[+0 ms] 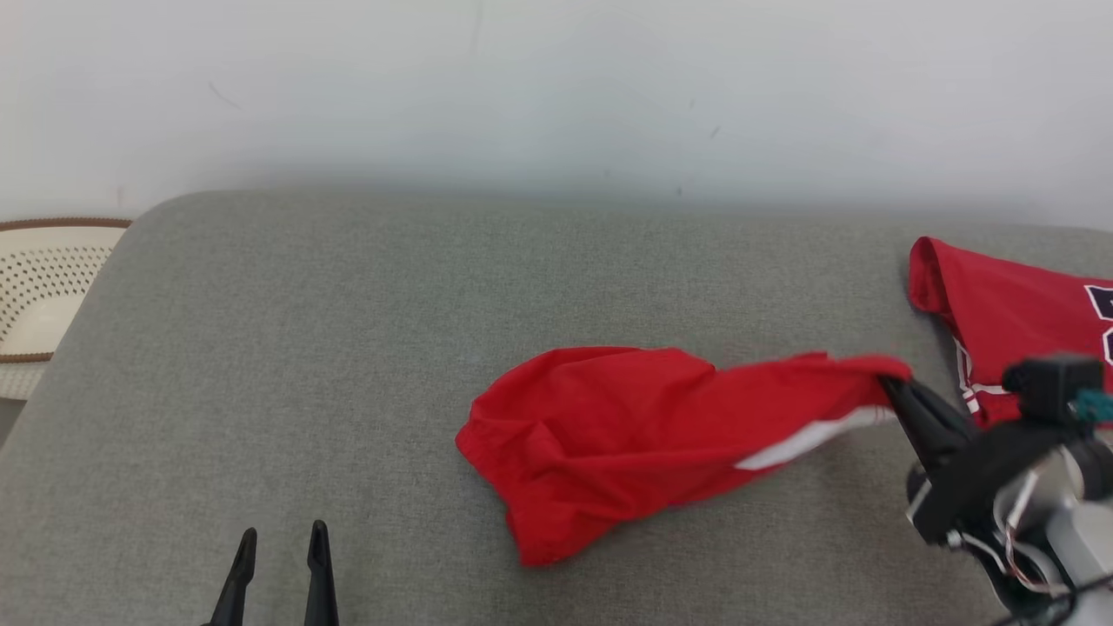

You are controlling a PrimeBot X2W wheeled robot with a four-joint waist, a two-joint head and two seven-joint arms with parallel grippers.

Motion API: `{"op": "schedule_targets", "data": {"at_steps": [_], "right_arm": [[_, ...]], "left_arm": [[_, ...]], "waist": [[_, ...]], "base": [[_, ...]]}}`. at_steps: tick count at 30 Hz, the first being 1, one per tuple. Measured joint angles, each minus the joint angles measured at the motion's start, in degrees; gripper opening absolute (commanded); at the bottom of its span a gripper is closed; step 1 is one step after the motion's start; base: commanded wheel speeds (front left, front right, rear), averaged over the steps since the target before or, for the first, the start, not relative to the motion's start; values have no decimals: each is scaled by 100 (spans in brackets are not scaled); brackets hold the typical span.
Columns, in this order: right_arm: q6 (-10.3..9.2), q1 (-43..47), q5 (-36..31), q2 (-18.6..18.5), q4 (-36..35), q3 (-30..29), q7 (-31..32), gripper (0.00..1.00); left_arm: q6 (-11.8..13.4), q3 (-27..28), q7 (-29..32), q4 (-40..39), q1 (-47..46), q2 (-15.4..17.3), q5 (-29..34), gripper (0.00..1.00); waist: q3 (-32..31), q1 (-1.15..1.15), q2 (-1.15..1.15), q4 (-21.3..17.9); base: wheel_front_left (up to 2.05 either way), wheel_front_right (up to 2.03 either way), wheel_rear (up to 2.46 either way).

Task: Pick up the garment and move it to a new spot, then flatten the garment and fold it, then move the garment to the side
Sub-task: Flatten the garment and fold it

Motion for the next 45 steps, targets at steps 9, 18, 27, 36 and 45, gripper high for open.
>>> {"op": "schedule_targets", "data": {"at_steps": [9,18,27,36,45], "right_arm": [[1,1714,-207,469,-1107,-1055,759,23],[0,2012,-1170,1060,-1633,-1682,593,100],[1,2012,-1566,1514,-1894,-1862,-208,100],[0,1948,-2034,1881,-1648,-1712,-937,100],[0,1690,-2314,2039,-1259,-1428,-1183,100]], "left_arm": [[-49,22,0,11,57,-1,7,100],[-101,56,0,40,32,0,45,100],[-151,59,0,35,16,-1,78,100],[-203,3,0,111,-185,0,-66,100],[-660,-216,-4,1273,-889,-1,-366,100]], "waist": [[-23,0,0,-42],[-9,0,0,-79],[-1,0,0,-148],[33,0,0,-310],[160,0,0,-569]], "base": [[0,0,0],[0,0,0],[0,0,0],[0,0,0],[0,0,0]]}}
